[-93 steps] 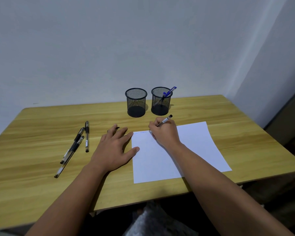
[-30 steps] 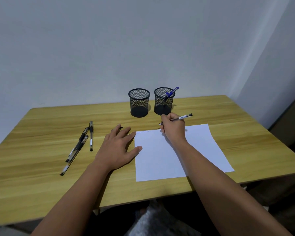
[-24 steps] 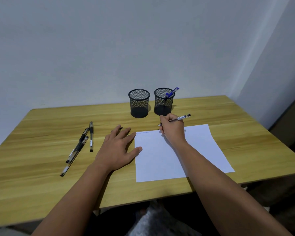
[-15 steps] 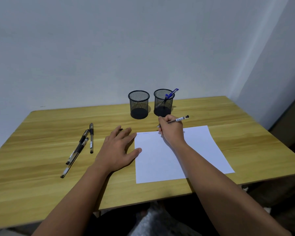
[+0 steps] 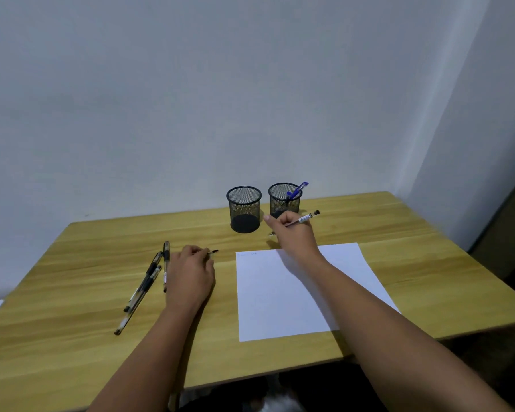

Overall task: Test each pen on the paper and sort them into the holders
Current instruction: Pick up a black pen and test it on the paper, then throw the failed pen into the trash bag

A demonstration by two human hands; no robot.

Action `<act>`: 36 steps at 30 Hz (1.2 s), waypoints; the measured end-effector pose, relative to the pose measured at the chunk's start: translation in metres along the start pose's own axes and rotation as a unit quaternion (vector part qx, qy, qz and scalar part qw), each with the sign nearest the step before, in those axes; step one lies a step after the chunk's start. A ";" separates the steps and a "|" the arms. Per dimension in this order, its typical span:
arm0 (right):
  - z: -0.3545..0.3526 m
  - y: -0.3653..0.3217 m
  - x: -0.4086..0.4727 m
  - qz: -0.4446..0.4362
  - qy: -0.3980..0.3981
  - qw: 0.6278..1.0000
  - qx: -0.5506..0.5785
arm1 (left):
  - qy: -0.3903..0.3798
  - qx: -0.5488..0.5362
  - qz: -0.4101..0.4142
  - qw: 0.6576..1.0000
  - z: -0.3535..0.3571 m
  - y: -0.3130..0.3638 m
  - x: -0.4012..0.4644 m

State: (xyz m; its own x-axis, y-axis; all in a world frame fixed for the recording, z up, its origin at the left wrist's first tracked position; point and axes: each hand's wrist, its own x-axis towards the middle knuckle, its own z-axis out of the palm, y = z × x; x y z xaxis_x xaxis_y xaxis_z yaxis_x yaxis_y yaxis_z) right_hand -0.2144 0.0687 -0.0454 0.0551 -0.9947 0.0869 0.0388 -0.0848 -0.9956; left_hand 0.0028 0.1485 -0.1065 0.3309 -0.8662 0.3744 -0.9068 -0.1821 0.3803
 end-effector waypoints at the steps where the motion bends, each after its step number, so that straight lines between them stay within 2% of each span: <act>1: -0.001 -0.007 -0.001 -0.011 0.001 1.000 -0.008 | 0.002 -0.005 -0.004 1.000 0.000 0.000 0.000; 3: -0.002 -0.018 -0.002 -0.005 -0.013 1.000 -0.002 | 0.007 -0.013 -0.008 1.000 -0.001 0.000 0.000; 8: -0.004 -0.031 -0.005 0.089 -0.059 0.993 0.041 | 0.016 -0.026 0.019 0.999 -0.007 0.006 -0.004; 13: -0.010 -0.030 -0.018 0.060 -0.070 0.996 0.012 | 0.031 -0.100 0.070 0.992 -0.020 0.015 -0.007; 19: -0.027 -0.031 -0.034 0.055 -0.136 0.989 -0.021 | 0.009 -0.202 0.090 0.975 -0.036 0.028 -0.004; 24: -0.037 -0.028 -0.048 0.052 -0.133 0.989 -0.030 | -0.034 -0.280 0.070 0.957 -0.044 0.039 -0.012; 28: -0.041 -0.029 -0.058 0.048 -0.138 0.988 -0.040 | -0.052 -0.308 0.048 0.949 -0.052 0.051 -0.020; 36: -0.052 -0.037 -0.072 0.058 -0.152 0.987 -0.013 | -0.077 -0.334 0.055 0.938 -0.068 0.071 -0.031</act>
State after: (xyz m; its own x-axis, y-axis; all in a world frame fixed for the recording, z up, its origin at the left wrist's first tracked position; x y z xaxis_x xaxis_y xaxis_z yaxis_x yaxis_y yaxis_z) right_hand -0.2720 0.1406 -0.0168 0.3545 -0.9347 -0.0248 -0.0101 0.0227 -0.9997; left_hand -0.0548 0.1943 -0.0339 0.1563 -0.9291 0.3352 -0.5510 0.1997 0.8103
